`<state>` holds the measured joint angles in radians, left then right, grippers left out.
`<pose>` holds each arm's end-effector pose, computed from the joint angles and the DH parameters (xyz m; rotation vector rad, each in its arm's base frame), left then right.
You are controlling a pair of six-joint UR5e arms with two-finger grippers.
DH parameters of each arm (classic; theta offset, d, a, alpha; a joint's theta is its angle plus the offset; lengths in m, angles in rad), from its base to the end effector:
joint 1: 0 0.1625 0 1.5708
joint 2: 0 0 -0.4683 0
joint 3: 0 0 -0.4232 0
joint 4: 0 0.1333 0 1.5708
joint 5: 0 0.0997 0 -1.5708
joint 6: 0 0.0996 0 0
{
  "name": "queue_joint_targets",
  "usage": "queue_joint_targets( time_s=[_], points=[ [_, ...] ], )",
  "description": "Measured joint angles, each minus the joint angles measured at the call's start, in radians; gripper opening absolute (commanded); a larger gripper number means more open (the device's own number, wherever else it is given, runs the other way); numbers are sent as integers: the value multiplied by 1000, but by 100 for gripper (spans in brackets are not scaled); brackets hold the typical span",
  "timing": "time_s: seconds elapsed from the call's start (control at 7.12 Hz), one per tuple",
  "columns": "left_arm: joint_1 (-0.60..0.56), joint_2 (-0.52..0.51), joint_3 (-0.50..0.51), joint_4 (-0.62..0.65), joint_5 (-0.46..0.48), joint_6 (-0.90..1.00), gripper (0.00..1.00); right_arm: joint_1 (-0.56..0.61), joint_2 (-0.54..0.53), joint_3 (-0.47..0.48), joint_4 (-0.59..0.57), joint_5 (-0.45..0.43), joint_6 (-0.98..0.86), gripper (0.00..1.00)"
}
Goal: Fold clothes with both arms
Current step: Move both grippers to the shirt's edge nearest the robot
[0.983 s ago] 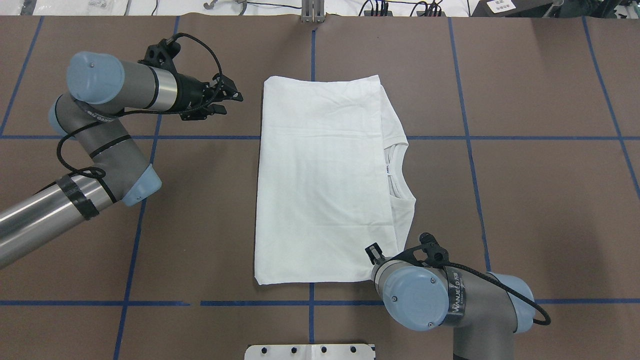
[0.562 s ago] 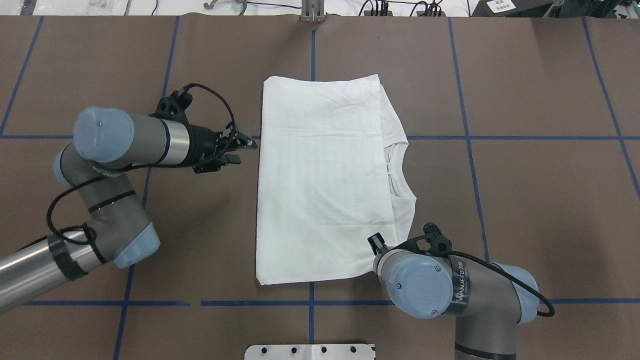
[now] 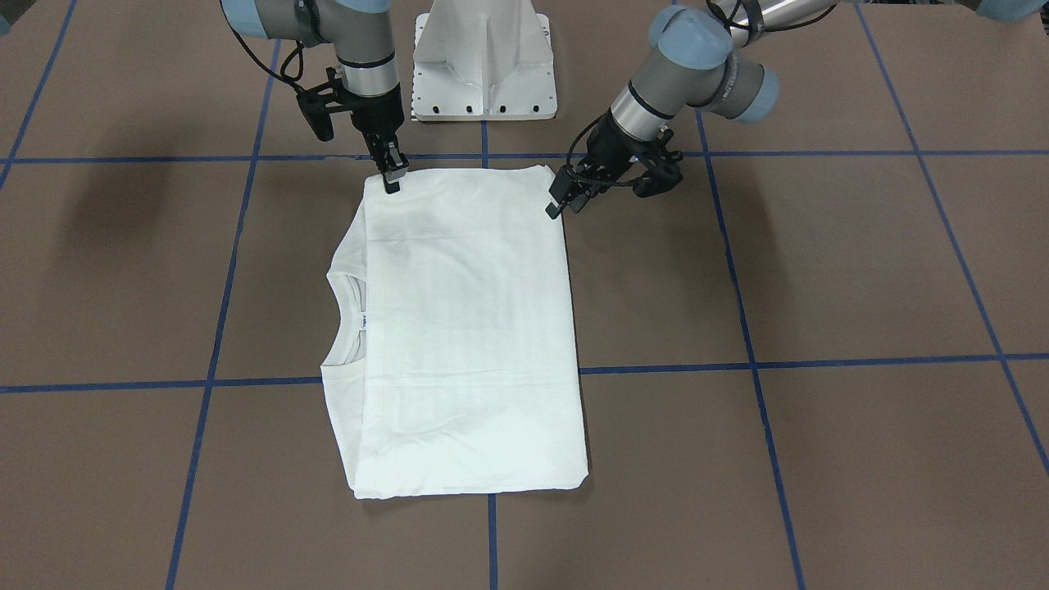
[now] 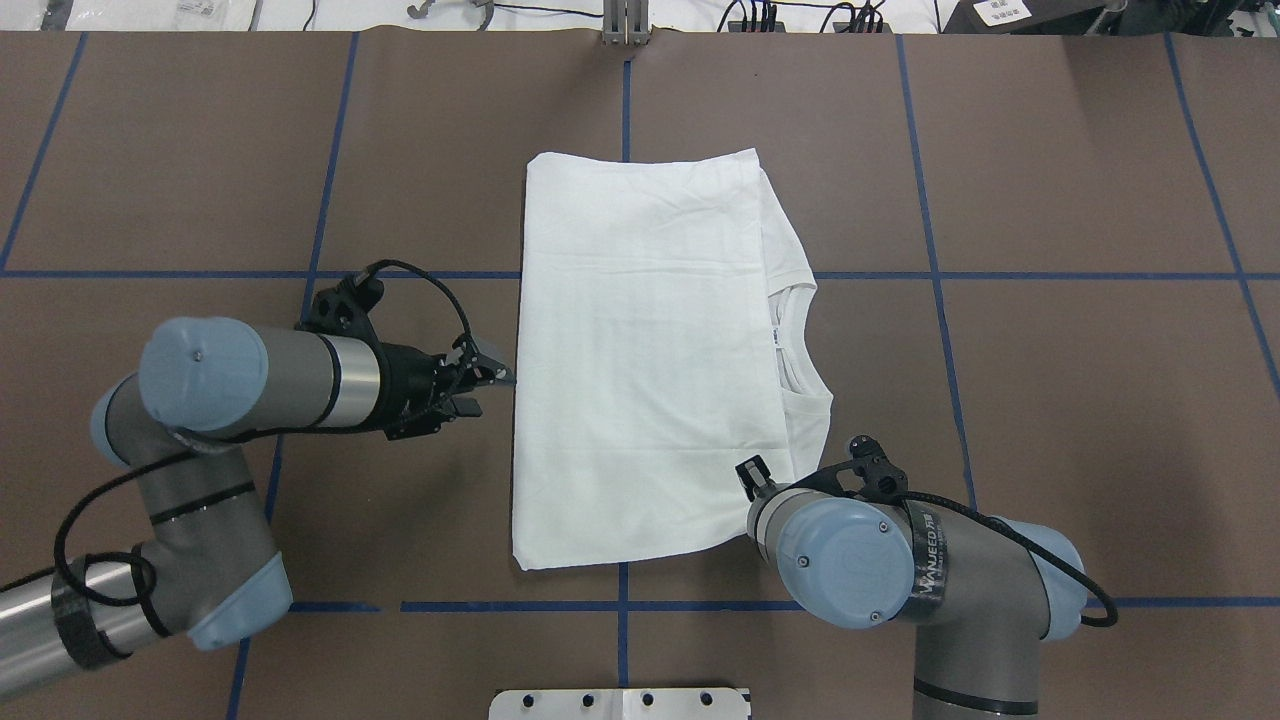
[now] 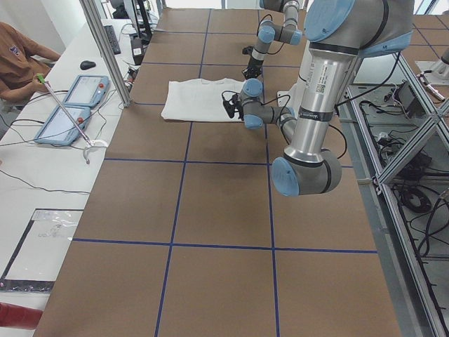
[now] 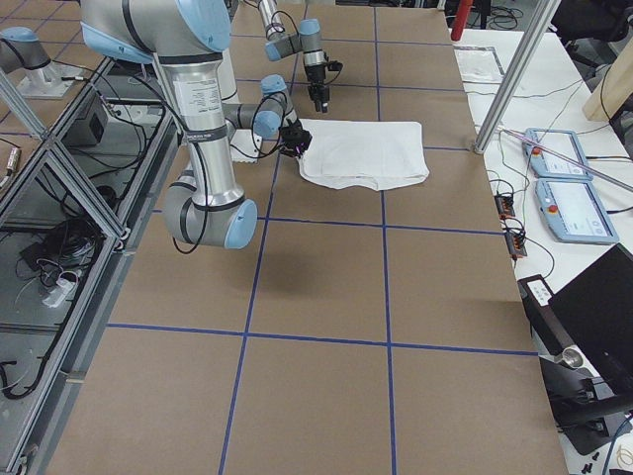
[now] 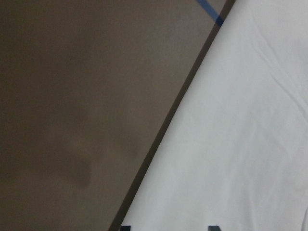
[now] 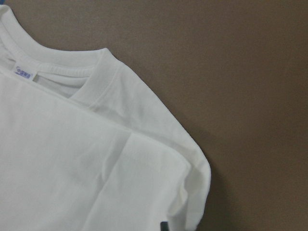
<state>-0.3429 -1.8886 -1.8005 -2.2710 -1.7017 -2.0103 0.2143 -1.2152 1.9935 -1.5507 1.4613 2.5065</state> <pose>0.5557 -0.3261 0.3239 -0.1765 1.2605 -0.5947 -0.5604 -0.2695 0.3021 -0.1955 -0.8292 1.1279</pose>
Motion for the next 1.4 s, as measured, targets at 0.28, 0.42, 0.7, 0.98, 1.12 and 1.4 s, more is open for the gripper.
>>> queue_joint_targets(
  time_s=[0.28, 0.42, 0.7, 0.98, 1.12, 1.4],
  points=[
    [74, 4, -14, 74, 46, -35, 61, 0, -1, 5, 0, 0, 1, 0],
    [88, 5, -16, 102, 53, -39, 56, -1, -2, 5, 0, -1, 1, 0],
    [110, 3, -18, 126, 57, -65, 27, -2, -1, 6, 0, -1, 2, 0],
    [117, 0, -18, 129, 57, -89, 27, -2, -1, 7, 0, -1, 2, 0],
    [125, -1, -23, 129, 57, -94, 27, -3, -1, 7, 0, -1, 2, 0],
    [135, -1, -45, 131, 57, -103, 0, -3, -2, 7, 0, -1, 2, 0]
  ],
)
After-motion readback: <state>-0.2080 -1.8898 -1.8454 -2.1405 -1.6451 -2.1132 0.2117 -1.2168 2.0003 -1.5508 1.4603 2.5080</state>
